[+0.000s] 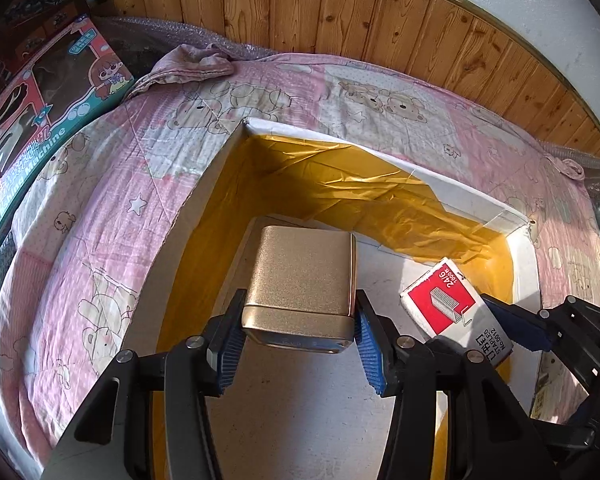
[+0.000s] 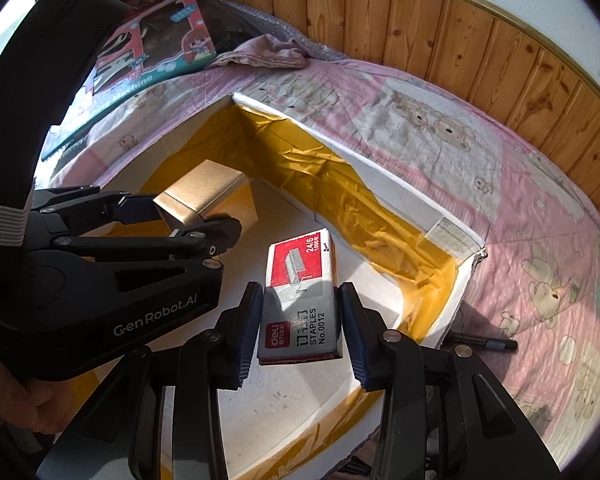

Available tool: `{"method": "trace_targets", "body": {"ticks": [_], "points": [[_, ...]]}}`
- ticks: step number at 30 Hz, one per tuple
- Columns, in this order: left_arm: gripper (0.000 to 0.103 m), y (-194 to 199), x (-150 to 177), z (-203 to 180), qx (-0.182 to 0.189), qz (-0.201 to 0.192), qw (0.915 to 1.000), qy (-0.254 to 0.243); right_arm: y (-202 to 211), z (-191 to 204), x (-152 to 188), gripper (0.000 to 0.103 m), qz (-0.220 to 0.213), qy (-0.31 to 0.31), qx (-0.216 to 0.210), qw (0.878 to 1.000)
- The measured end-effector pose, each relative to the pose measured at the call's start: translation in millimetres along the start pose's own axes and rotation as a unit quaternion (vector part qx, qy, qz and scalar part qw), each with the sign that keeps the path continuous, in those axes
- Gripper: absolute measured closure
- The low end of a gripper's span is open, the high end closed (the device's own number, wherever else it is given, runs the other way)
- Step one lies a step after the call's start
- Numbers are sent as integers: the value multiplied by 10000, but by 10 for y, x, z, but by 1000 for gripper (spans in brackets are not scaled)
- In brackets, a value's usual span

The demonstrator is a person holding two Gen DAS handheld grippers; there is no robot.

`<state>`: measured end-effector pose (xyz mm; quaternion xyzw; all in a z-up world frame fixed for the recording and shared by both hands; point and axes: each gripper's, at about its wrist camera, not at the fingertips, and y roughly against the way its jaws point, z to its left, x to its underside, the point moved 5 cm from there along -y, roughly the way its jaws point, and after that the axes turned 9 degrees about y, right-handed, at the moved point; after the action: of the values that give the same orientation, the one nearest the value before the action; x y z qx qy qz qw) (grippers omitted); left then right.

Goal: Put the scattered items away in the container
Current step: 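Lower and open the left tool releasing the tin while the right tool releases the staples box, then withdraw both tools from the box back toward the remaining items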

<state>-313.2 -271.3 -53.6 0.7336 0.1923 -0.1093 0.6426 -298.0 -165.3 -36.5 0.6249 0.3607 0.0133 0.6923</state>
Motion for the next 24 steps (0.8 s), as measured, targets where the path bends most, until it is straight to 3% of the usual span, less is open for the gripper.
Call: {"method": "trace_targets", "body": {"ticks": [2, 8, 16, 24], "points": [[51, -38, -21, 29, -143, -28, 9999, -4, 31, -16, 11, 54, -55, -79, -38, 9999], [49, 79, -10, 96, -98, -71, 9998, 182, 235, -38, 110, 54, -289, -316, -191, 9989], [48, 590, 237, -155, 159, -341, 9992, -113, 699, 29, 314, 55, -856, -546, -473, 9937], [49, 1027, 554, -401, 391, -594, 9971, -282, 1180, -16, 724, 55, -1275, -732, -607, 9873]]}}
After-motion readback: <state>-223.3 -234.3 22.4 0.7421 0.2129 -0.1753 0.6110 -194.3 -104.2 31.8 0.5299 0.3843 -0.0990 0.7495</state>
